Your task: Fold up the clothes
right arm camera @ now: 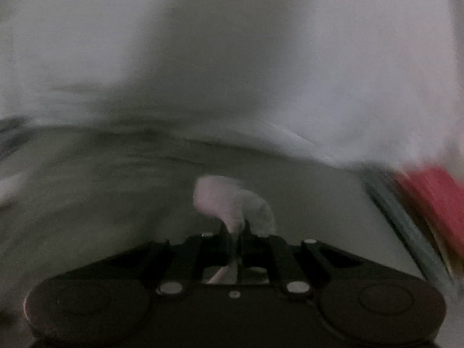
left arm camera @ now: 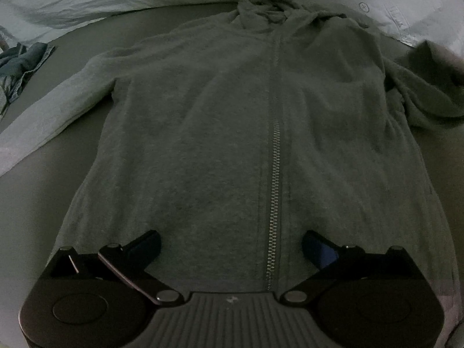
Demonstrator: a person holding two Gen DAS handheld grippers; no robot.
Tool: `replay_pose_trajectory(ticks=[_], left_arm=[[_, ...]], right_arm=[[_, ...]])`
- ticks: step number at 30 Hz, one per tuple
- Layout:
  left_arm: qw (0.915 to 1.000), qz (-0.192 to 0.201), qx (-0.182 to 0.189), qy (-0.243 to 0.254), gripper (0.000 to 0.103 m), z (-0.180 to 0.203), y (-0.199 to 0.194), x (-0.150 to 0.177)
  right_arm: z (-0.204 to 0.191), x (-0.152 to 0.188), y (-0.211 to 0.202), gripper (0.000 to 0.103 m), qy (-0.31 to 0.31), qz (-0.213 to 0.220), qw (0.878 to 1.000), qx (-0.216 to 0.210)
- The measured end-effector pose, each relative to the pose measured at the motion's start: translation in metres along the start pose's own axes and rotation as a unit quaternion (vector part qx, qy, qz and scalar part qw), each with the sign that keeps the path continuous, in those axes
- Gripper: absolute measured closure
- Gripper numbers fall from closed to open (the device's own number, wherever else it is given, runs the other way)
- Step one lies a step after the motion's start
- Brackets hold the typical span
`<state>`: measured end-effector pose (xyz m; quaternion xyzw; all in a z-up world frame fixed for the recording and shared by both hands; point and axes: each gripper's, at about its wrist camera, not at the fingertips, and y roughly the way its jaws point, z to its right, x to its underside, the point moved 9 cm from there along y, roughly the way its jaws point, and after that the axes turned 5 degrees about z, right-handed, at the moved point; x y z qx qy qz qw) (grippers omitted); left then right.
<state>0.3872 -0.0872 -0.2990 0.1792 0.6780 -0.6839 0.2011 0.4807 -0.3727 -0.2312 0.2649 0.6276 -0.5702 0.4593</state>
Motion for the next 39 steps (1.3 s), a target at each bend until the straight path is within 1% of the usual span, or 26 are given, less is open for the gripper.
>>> replay_pose_trajectory(ticks=[1,3,4,5,7,9,10,11,13,15,17,19,20,21,22,23,24,25,26,27,29,32,34,35,37,39], left_arm=[[1.0000,0.000,-0.001,-0.002,0.000,0.000,0.000,-0.001],[1.0000,0.000,-0.002,-0.004,0.000,0.001,0.000,-0.001],[1.0000,0.000,-0.002,-0.005,0.000,0.001,0.000,-0.001],[1.0000,0.000,-0.002,-0.004,0.000,0.001,0.000,-0.002],[1.0000,0.002,0.000,-0.001,0.000,0.003,-0.001,-0.002],[1.0000,0.007,0.001,0.000,0.000,0.004,-0.002,-0.002],[0.9999,0.010,0.001,0.000,0.000,0.004,-0.002,-0.002],[0.9999,0.013,0.001,0.000,0.000,0.005,-0.002,-0.002],[0.9998,0.018,0.001,0.000,0.000,0.006,-0.003,-0.002],[0.9998,0.021,0.002,0.001,0.000,0.006,-0.004,-0.001],[0.9997,0.023,0.002,0.002,0.000,0.007,-0.005,-0.001],[0.9997,0.025,0.002,0.003,0.000,0.008,-0.006,-0.001],[0.9997,0.025,0.002,0.003,0.000,0.008,-0.006,-0.001],[0.9997,0.024,0.003,0.004,0.000,0.007,-0.007,-0.001],[0.9997,0.023,0.003,0.004,0.000,0.007,-0.006,-0.001],[0.9997,0.022,0.003,0.005,0.000,0.006,-0.005,-0.002],[0.9998,0.020,0.004,0.005,0.000,0.005,-0.004,-0.002],[0.9998,0.019,0.004,0.006,0.000,0.005,-0.004,-0.002],[0.9998,0.018,0.005,0.006,0.000,0.004,-0.005,-0.002],[0.9998,0.018,0.005,0.007,0.000,0.004,-0.005,-0.002],[0.9998,0.020,0.006,0.008,0.000,0.003,-0.006,-0.001],[0.9996,0.025,0.006,0.008,0.000,0.002,-0.008,0.000],[0.9995,0.030,0.006,0.008,0.000,0.000,-0.006,0.000],[0.9994,0.034,0.006,0.008,0.000,0.000,-0.007,0.001],[0.9992,0.039,0.006,0.008,0.000,0.000,-0.008,0.002],[0.9991,0.042,0.006,0.008,0.000,0.000,-0.009,0.002]], right_arm=[[-0.027,-0.002,-0.018,0.096,-0.021,0.006,0.999,-0.042],[-0.087,0.020,-0.046,0.093,-0.057,-0.029,0.988,-0.141],[-0.107,0.035,-0.052,0.092,-0.081,-0.053,0.981,-0.165],[-0.127,0.051,-0.058,0.084,-0.105,-0.077,0.973,-0.188],[-0.144,0.071,-0.065,0.076,-0.131,-0.100,0.966,-0.198],[-0.134,0.061,-0.071,0.060,-0.095,-0.086,0.973,-0.191],[-0.126,0.053,-0.073,0.056,-0.071,-0.074,0.977,-0.185],[-0.110,0.043,-0.071,0.049,-0.028,-0.063,0.982,-0.174],[-0.077,0.024,-0.067,0.045,0.058,-0.039,0.986,-0.151],[-0.036,0.019,-0.049,0.043,0.166,-0.034,0.978,-0.123],[0.003,0.027,-0.018,0.042,0.258,-0.043,0.961,-0.084],[0.018,0.046,0.014,0.040,0.293,-0.078,0.952,-0.052],[0.018,0.054,0.025,0.039,0.297,-0.095,0.949,-0.049],[0.015,0.059,0.037,0.040,0.296,-0.112,0.947,-0.051],[0.006,0.060,0.039,0.044,0.280,-0.109,0.952,-0.055],[-0.002,0.060,0.041,0.065,0.262,-0.104,0.958,-0.059],[-0.007,0.057,0.037,0.079,0.251,-0.100,0.961,-0.050],[-0.011,0.054,0.032,0.082,0.240,-0.096,0.965,-0.041],[-0.005,0.046,0.019,0.092,0.248,-0.078,0.965,-0.034],[0.001,0.037,0.005,0.092,0.257,-0.059,0.964,-0.027],[0.029,0.015,-0.035,0.092,0.259,-0.008,0.966,0.016],[0.089,-0.016,-0.112,0.092,0.245,0.066,0.958,0.134],[0.135,-0.019,-0.162,0.092,0.223,0.091,0.939,0.245],[0.160,-0.014,-0.186,0.092,0.197,0.092,0.924,0.314],[0.198,0.007,-0.210,0.092,0.139,0.065,0.894,0.420],[0.225,0.036,-0.217,0.092,0.116,0.028,0.870,0.478]])
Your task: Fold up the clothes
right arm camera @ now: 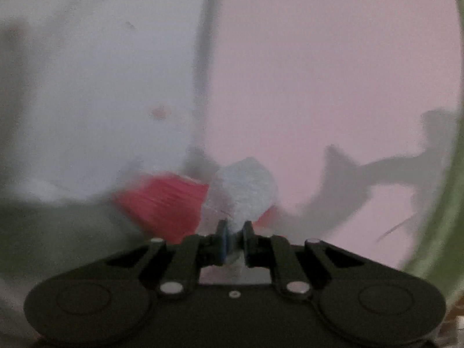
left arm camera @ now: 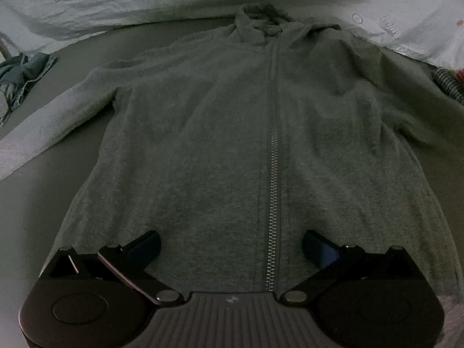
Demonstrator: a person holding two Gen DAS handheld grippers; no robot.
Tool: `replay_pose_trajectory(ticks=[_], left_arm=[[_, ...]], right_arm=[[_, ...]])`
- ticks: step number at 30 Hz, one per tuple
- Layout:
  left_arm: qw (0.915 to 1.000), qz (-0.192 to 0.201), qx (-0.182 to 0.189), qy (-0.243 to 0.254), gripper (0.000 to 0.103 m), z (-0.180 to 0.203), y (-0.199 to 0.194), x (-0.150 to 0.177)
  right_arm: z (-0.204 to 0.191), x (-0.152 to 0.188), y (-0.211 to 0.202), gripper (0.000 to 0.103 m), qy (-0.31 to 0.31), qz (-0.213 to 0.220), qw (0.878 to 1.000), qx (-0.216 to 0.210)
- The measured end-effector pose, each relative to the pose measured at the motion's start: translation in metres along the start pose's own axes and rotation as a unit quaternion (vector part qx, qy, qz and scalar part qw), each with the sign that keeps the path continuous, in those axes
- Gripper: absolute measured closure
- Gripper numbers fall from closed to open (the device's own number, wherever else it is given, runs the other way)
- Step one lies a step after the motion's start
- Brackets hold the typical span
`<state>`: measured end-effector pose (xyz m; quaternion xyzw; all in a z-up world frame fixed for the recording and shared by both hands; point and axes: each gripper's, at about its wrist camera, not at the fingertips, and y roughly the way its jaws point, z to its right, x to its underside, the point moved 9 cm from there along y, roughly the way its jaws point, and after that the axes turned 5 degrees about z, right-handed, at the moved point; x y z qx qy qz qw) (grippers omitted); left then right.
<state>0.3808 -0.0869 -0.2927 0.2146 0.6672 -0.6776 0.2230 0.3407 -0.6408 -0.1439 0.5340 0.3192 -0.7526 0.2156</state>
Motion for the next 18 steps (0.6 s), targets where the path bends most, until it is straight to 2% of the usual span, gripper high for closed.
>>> replay_pose_trajectory(ticks=[3,5,7,9,11,14,16,18], left_arm=[[1.0000,0.000,0.001,0.001,0.000,0.001,-0.001,0.000],[1.0000,0.001,0.002,0.003,0.000,0.001,-0.001,0.000],[1.0000,0.005,0.003,0.003,0.000,0.001,-0.002,0.001],[0.9999,0.009,0.003,0.005,0.000,0.001,-0.001,0.001],[1.0000,0.006,0.004,0.006,0.000,0.002,-0.001,0.000],[0.9999,0.001,0.006,0.008,0.000,0.002,-0.001,-0.001],[0.9999,0.005,0.007,0.009,0.000,0.002,-0.001,-0.001],[0.9999,0.010,0.007,0.010,0.000,0.002,-0.002,0.000]], right_arm=[[0.023,0.048,0.028,0.090,-0.043,-0.052,0.997,0.048],[0.025,0.079,0.035,0.089,-0.055,-0.085,0.994,0.052],[0.025,0.098,0.033,0.080,-0.054,-0.106,0.991,0.053],[0.027,0.106,0.026,0.058,-0.037,-0.115,0.991,0.060],[0.019,0.105,0.020,0.049,-0.008,-0.115,0.992,0.049],[0.014,0.114,0.024,0.039,0.016,-0.136,0.990,0.040],[0.022,0.126,0.028,0.036,0.034,-0.161,0.985,0.057],[0.029,0.132,0.039,0.028,0.066,-0.188,0.977,0.080]])
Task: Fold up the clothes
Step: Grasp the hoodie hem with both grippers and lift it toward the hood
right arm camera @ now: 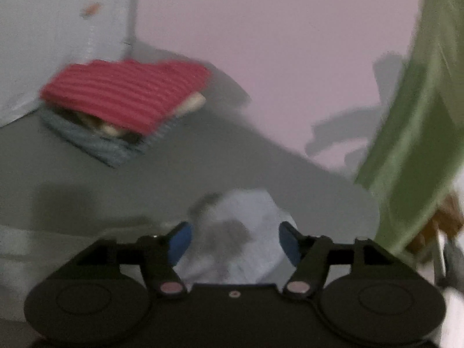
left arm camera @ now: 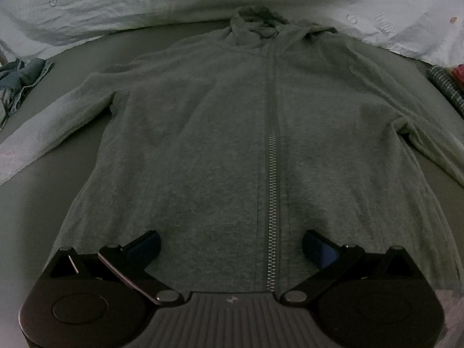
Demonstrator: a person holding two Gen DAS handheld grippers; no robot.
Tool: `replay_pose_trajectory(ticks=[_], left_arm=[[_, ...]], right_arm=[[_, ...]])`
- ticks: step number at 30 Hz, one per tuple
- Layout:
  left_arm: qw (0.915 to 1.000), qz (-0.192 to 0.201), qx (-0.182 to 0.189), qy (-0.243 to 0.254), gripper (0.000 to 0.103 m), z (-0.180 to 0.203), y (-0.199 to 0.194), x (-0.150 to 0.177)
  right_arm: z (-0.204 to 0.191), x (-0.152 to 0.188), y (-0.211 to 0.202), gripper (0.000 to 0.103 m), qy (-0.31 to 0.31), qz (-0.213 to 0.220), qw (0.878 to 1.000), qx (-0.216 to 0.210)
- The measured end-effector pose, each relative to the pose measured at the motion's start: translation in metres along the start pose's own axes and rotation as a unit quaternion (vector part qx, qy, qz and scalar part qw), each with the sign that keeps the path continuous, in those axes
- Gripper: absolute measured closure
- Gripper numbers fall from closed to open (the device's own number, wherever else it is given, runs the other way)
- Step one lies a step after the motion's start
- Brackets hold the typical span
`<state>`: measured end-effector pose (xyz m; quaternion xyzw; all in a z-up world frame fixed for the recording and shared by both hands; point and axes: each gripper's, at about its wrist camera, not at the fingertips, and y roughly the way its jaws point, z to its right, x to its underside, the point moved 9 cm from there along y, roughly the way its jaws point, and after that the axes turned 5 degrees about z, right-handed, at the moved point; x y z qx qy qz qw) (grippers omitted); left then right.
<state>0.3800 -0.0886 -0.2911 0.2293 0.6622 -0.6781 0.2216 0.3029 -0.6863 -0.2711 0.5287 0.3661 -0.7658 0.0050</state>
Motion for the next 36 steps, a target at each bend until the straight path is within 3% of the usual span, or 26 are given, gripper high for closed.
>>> replay_pose_trajectory(ticks=[4,7,8,9,11,16,18,22,24,26,28,31,33,34,36], left_arm=[[1.0000,0.004,0.000,0.000,0.000,0.000,0.000,0.001],[1.0000,0.006,0.000,0.001,0.000,0.001,0.000,0.001],[1.0000,0.007,0.000,0.001,0.000,0.001,0.000,0.001],[1.0000,0.008,0.001,0.001,0.000,0.001,0.000,0.001],[1.0000,0.007,0.001,0.002,0.000,0.002,0.000,0.001],[1.0000,0.004,0.001,0.001,0.000,0.001,0.001,0.000],[1.0000,0.006,0.001,0.001,0.000,0.001,0.000,-0.001],[1.0000,0.005,0.002,0.002,0.000,0.001,0.001,-0.001],[1.0000,-0.003,0.007,0.005,0.000,0.000,0.001,-0.002],[0.9997,-0.014,0.016,0.010,0.000,-0.002,-0.001,-0.002],[0.9995,-0.018,0.020,0.016,0.000,-0.006,-0.011,0.000],[0.9996,0.012,0.008,0.024,0.000,-0.030,-0.040,0.003],[0.9993,0.028,0.000,0.024,0.000,-0.053,-0.061,0.008],[0.9994,0.029,-0.009,0.015,0.000,-0.070,-0.069,0.015],[0.9993,0.028,-0.023,-0.008,0.000,-0.101,-0.083,0.028]], right_arm=[[0.026,0.020,0.024,0.026,0.062,-0.050,0.996,0.027],[0.030,0.026,0.029,0.035,0.111,-0.058,0.992,-0.022],[0.029,0.027,0.030,0.079,0.125,-0.055,0.990,-0.042],[0.024,0.026,0.031,0.089,0.123,-0.055,0.988,-0.073],[0.028,0.014,0.021,0.090,0.146,-0.033,0.985,-0.082],[0.036,-0.028,-0.027,0.089,0.105,0.051,0.992,-0.048],[0.027,-0.016,-0.012,0.078,0.069,0.030,0.997,-0.024],[0.011,0.035,0.024,0.072,0.011,-0.069,0.997,-0.012],[0.006,0.035,0.007,0.043,0.006,-0.054,0.998,-0.024],[-0.001,0.036,-0.014,0.041,0.003,-0.043,0.998,-0.044],[-0.018,0.044,-0.033,0.041,-0.006,-0.049,0.995,-0.092],[-0.064,0.063,-0.075,0.041,-0.030,-0.064,0.974,-0.214],[-0.094,0.083,-0.113,0.041,-0.044,-0.092,0.941,-0.324],[-0.109,0.097,-0.138,0.041,-0.051,-0.107,0.918,-0.379],[-0.127,0.125,-0.173,0.041,-0.073,-0.129,0.890,-0.431]])
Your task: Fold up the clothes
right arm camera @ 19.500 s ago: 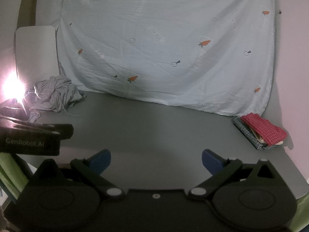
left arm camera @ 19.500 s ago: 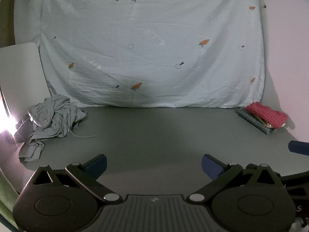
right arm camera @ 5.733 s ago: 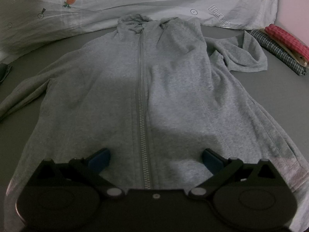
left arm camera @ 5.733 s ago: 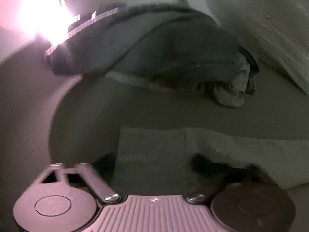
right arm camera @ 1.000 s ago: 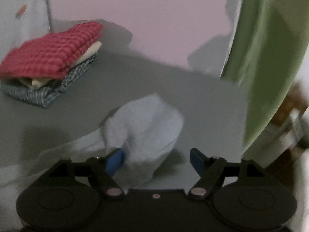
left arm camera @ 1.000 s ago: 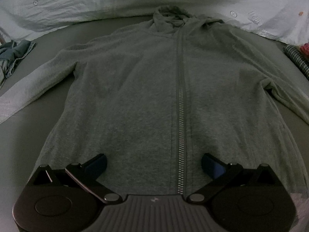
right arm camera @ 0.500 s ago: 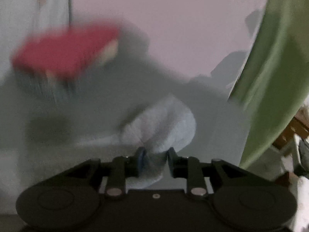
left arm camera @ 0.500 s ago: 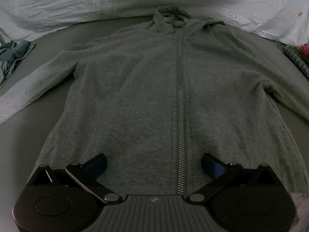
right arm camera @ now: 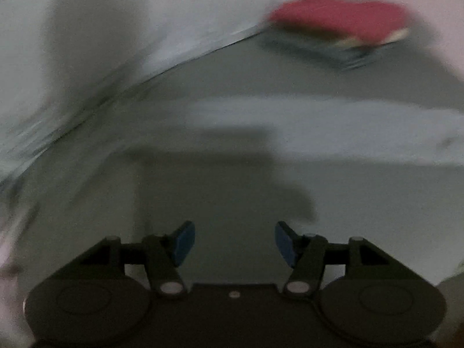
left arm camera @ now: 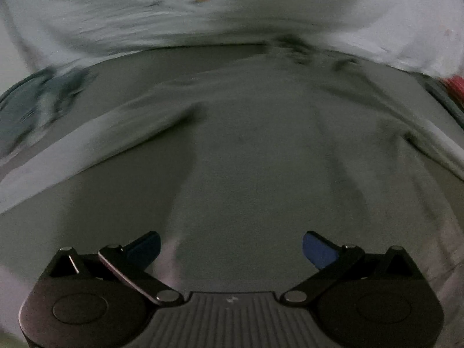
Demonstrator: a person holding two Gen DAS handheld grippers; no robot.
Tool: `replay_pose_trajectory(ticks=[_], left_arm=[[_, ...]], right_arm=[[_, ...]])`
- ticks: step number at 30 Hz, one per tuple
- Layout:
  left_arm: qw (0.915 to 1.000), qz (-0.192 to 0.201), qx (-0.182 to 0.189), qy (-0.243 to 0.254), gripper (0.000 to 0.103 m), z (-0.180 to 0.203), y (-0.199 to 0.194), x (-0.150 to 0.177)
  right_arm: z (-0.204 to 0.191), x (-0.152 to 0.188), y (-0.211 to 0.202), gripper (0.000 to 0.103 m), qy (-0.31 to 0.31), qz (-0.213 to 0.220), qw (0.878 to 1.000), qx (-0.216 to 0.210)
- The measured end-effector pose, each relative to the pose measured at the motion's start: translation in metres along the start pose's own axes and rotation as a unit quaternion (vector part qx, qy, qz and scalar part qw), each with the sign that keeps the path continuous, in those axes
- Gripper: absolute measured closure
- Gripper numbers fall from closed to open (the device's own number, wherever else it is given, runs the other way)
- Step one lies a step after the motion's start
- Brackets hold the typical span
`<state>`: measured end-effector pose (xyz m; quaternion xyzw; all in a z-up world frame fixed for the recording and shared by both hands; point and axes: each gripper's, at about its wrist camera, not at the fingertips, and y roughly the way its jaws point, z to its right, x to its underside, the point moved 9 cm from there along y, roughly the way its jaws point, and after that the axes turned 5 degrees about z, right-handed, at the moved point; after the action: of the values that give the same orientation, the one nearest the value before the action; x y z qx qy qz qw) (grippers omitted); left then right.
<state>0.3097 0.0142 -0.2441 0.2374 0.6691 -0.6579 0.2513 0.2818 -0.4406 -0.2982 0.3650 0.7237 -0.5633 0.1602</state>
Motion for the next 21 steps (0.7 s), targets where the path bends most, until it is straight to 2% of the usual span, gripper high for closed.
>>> replay_pose_trajectory(ticks=[3,7,8,9,10,11,12,13,14,17,19,21], left_arm=[[0.9980,-0.010,0.007,-0.062,0.000,-0.041,-0.008,0.024],[0.9857,-0.035,0.060,-0.154,0.002,-0.062,0.000,0.054],[0.9827,-0.034,0.069,-0.169,0.002,-0.063,0.003,0.058],[0.9804,-0.032,0.077,-0.179,0.008,-0.063,0.004,0.062],[0.9829,-0.025,0.074,-0.167,0.015,-0.061,0.003,0.061],[0.9858,-0.024,0.068,-0.151,0.030,-0.058,0.003,0.059],[0.9875,-0.027,0.069,-0.139,0.060,-0.055,0.001,0.057],[0.9884,-0.031,0.072,-0.130,0.082,-0.052,-0.001,0.054],[0.9870,-0.033,0.081,-0.135,0.095,-0.049,-0.004,0.051],[0.9850,-0.017,0.081,-0.151,0.095,-0.048,-0.026,0.043],[0.9828,-0.027,0.079,-0.165,0.095,-0.051,-0.034,0.047],[0.9849,-0.054,0.041,-0.159,0.095,-0.056,-0.025,0.060]], right_arm=[[-0.045,0.034,0.003,0.040,-0.027,-0.042,0.997,-0.067],[-0.087,0.061,0.008,0.041,-0.130,-0.078,0.986,-0.075],[-0.095,0.065,0.011,0.047,-0.157,-0.079,0.982,-0.070],[-0.103,0.069,0.014,0.063,-0.184,-0.081,0.977,-0.066],[-0.109,0.070,0.016,0.075,-0.207,-0.081,0.974,-0.051],[-0.113,0.067,0.012,0.096,-0.205,-0.079,0.974,-0.054],[-0.118,0.064,0.008,0.096,-0.202,-0.077,0.975,-0.058],[-0.117,0.055,0.002,0.097,-0.188,-0.069,0.977,-0.070],[-0.116,0.046,-0.005,0.097,-0.172,-0.061,0.980,-0.082],[-0.115,0.022,-0.041,0.097,-0.096,-0.040,0.987,-0.125],[-0.100,0.021,-0.045,0.097,-0.059,-0.057,0.989,-0.124],[-0.083,0.041,-0.022,0.096,-0.068,-0.106,0.988,-0.087]])
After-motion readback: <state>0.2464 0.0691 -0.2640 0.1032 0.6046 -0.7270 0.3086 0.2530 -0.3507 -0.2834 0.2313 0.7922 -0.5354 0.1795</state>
